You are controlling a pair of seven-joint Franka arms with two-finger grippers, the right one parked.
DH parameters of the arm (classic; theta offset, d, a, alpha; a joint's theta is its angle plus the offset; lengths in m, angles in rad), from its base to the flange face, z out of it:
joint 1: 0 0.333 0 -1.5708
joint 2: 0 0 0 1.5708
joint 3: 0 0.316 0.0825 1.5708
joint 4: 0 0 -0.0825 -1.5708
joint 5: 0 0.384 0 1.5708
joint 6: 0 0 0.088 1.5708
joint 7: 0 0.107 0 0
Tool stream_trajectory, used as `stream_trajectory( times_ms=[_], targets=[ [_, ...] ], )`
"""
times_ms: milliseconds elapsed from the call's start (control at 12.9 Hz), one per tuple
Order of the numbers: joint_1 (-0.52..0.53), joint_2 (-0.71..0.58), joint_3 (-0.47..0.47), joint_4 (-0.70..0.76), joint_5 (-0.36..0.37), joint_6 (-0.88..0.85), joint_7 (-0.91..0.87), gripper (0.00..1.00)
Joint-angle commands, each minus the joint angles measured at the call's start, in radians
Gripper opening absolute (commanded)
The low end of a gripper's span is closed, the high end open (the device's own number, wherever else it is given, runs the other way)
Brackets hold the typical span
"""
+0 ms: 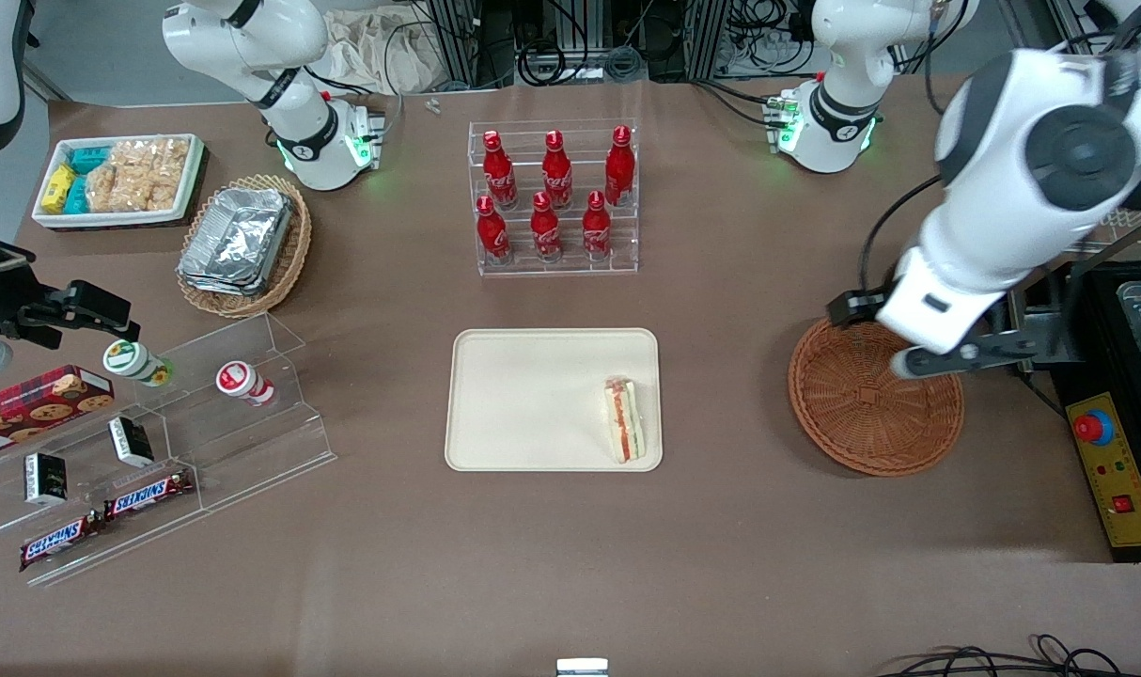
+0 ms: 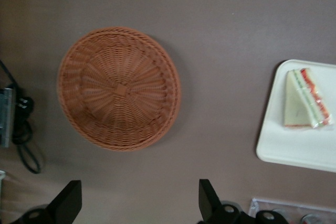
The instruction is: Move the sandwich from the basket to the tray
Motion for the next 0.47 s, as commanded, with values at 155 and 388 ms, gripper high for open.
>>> stream_trajectory(
  times_ms=[155, 388],
  targets=[
    [0.085, -0.041, -0.004, -0.032, -0.032, -0.009, 0.064, 1.0],
    [0.008, -0.061, 0.167, -0.033, -0.039, -0.006, 0.174, 1.0]
  ],
)
